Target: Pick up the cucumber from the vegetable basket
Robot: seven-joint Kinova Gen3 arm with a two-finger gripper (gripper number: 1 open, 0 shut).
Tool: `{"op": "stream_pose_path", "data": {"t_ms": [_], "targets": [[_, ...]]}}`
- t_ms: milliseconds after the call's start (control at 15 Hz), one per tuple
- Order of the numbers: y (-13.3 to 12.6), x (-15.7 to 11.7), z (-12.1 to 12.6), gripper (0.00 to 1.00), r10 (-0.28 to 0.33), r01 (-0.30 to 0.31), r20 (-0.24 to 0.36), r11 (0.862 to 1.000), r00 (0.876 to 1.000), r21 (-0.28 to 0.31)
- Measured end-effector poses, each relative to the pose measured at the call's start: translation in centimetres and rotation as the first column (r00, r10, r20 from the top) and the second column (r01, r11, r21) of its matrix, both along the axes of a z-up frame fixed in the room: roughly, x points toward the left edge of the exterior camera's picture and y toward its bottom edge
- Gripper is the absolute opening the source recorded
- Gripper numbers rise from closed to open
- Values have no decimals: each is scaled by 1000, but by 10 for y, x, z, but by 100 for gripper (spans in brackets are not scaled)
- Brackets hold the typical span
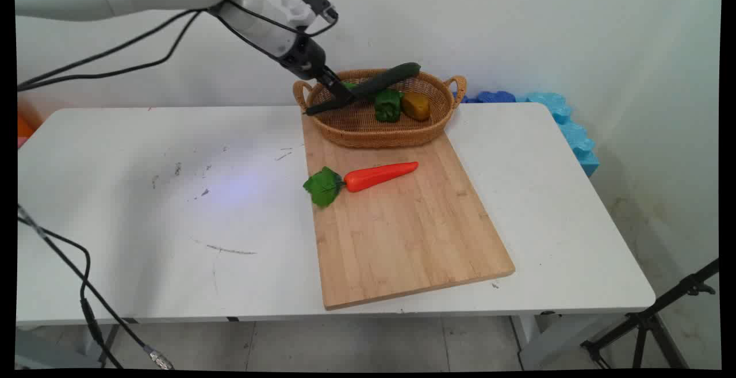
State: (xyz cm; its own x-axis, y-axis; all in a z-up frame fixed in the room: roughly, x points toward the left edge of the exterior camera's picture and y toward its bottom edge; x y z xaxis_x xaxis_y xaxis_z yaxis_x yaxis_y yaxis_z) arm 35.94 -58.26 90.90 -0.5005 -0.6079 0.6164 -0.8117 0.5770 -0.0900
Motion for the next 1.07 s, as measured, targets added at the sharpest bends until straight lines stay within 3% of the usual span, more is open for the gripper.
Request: {"op": "stream_pose_path", "data": {"t_ms": [333,1067], "targets": [[-24,-16,-26,100,5,-5,7,1000,1000,-14],[-48,-29,-55,100,-12,12,42,1000,999,-20]]}}
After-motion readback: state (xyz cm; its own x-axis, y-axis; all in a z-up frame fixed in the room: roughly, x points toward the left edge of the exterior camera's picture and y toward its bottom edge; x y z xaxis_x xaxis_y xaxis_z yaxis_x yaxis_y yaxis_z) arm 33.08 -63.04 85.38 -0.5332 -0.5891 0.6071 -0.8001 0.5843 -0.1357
